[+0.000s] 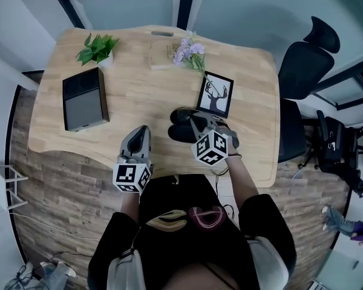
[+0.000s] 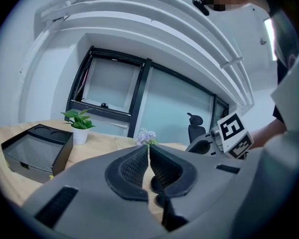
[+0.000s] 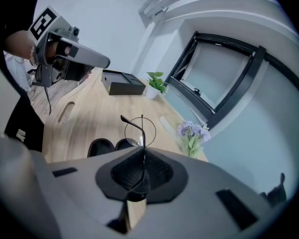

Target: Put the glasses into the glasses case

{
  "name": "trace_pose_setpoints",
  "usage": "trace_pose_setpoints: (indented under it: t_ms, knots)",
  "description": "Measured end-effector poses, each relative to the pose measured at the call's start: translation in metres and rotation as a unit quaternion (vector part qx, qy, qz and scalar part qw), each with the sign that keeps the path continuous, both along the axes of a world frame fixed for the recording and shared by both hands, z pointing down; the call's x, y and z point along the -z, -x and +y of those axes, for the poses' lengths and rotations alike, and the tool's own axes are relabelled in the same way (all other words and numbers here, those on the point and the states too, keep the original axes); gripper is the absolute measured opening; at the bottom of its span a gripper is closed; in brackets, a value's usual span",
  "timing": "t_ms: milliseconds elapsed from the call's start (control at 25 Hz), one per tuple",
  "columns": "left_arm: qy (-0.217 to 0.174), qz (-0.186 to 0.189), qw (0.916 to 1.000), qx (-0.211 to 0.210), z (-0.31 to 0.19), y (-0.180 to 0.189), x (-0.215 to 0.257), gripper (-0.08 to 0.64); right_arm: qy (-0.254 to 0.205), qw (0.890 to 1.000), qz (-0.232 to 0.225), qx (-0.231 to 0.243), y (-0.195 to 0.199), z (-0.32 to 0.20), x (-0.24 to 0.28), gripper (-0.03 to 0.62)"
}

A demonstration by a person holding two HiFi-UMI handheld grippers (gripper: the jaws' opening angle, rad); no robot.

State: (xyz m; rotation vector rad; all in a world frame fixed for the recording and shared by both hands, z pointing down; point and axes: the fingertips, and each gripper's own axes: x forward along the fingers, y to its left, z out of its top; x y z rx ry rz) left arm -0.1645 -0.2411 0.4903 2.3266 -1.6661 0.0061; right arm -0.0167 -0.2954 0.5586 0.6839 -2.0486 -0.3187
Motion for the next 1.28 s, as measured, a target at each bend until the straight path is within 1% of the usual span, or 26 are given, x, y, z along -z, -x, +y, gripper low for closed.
trace_pose_setpoints:
  t_ms: [240, 480, 800, 1000, 1280]
  knots:
    - [0.012, -0.007, 0.9996, 0.025, 0.01, 0.011, -0.01, 0.025, 0.013, 0.998, 0.04, 0.043, 0.003, -0.004, -0.019, 0.017]
    - [0.024, -0.012, 0.9988, 0.041, 0.017, 0.018, -0.021, 0.025, 0.042, 0.995, 0.059, 0.068, 0.004, -0.001, -0.039, 0.017]
    - [0.025, -0.014, 0.9979, 0.057, 0.018, 0.024, -0.021, 0.025, 0.064, 0.991, 0.08, 0.081, 0.001, -0.006, -0.06, 0.017]
    - [0.037, -0.024, 0.997, 0.064, 0.022, 0.03, -0.027, 0.025, 0.075, 0.989, 0.096, 0.087, 0.0, -0.005, -0.079, 0.017]
    - [0.051, -0.025, 0.9957, 0.073, 0.023, 0.037, -0.036, 0.025, 0.082, 0.985, 0.113, 0.099, 0.004, -0.01, -0.093, 0.017]
